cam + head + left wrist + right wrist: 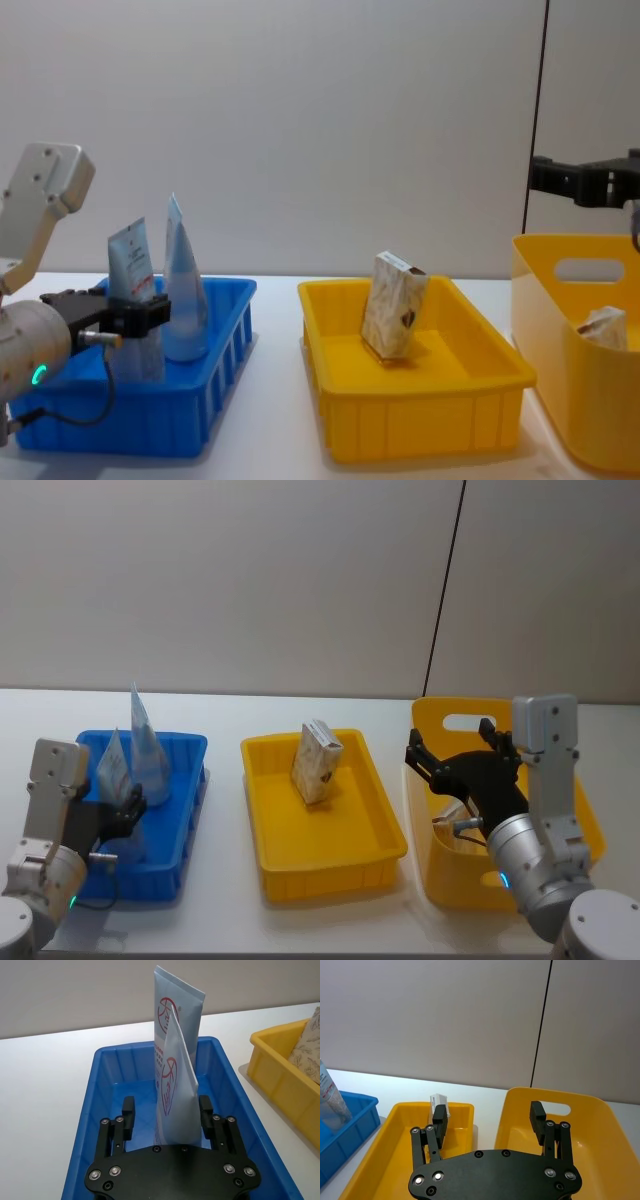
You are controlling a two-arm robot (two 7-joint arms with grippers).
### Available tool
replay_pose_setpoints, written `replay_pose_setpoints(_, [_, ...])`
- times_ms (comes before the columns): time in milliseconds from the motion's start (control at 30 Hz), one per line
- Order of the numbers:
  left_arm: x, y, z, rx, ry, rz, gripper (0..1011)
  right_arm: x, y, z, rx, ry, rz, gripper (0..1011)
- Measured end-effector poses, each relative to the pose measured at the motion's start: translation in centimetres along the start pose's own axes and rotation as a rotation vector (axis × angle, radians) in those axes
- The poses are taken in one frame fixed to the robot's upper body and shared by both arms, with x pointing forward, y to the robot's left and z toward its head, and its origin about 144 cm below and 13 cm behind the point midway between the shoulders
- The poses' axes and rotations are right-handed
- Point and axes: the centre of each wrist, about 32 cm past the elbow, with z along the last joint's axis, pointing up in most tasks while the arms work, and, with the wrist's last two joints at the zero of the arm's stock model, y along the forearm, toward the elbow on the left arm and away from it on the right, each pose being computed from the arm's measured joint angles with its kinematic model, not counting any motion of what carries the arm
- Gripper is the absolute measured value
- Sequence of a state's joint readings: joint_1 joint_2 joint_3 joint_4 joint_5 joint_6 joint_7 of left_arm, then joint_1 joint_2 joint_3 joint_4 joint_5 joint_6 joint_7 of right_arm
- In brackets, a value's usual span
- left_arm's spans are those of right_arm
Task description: Bimanual collaborative sorting of washing and personal care products
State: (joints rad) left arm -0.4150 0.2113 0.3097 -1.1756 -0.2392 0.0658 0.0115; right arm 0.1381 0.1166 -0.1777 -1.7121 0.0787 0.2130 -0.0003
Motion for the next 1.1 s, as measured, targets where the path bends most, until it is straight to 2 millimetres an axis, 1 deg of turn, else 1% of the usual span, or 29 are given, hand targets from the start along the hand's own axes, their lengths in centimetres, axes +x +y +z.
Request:
replay_pose_setpoints(33, [0.00, 0.00, 0.00, 0.000, 0.000, 0.000, 757, 0.00, 0.00, 0.00, 0.000, 0.000, 0.000, 1004])
replay_pose_setpoints(67, [-0.01, -0.11, -0.05, 0.001, 0.001, 0.001, 716, 0.00, 0.00, 0.00, 0.000, 0.000, 0.000, 1004])
replay_pose_setpoints(133, [-0.02, -0.26, -0.12, 0.003, 0.002, 0.003, 680, 0.00, 0.00, 0.00, 0.000, 0.000, 0.000, 1004])
replay_pose_setpoints(167, [-0.02, -0.30, -0.14, 0.004, 0.002, 0.004, 618, 0.00, 0.00, 0.00, 0.000, 0.000, 0.000, 1004])
replay_pose_setpoints(233, [-0.05, -0.37, -0.17, 0.005, 0.003, 0.005, 577, 0.00, 0.00, 0.00, 0.000, 0.000, 0.000, 1004])
replay_pose_setpoints(267, [-0.08, -0.46, -0.19, 0.006, 0.003, 0.007, 516, 0.00, 0.00, 0.00, 0.000, 0.000, 0.000, 1004])
replay_pose_setpoints(300, [-0.10, -0.49, -0.21, 0.007, 0.003, 0.007, 499, 0.00, 0.00, 0.00, 0.000, 0.000, 0.000, 1004])
replay_pose_setpoints(333, [-0.12, -0.56, -0.22, 0.008, 0.003, 0.008, 443, 0.00, 0.00, 0.00, 0.000, 0.000, 0.000, 1004])
replay_pose_setpoints(367, [-0.14, -0.58, -0.23, 0.008, 0.003, 0.009, 443, 0.00, 0.00, 0.00, 0.000, 0.000, 0.000, 1004])
replay_pose_setpoints(400, [-0.17, -0.62, -0.22, 0.008, 0.004, 0.009, 402, 0.00, 0.00, 0.00, 0.000, 0.000, 0.000, 1004])
replay_pose_setpoints(467, [-0.19, -0.69, -0.26, 0.010, 0.004, 0.011, 368, 0.00, 0.00, 0.00, 0.000, 0.000, 0.000, 1004])
replay_pose_setpoints(933, [-0.24, -0.87, -0.15, -0.003, -0.001, 0.004, 300, 0.00, 0.00, 0.00, 0.000, 0.000, 0.000, 1004])
replay_pose_setpoints(1100, [-0.13, -0.83, 0.32, -0.040, -0.009, -0.019, 282, 0.00, 0.00, 0.00, 0.000, 0.000, 0.000, 1004])
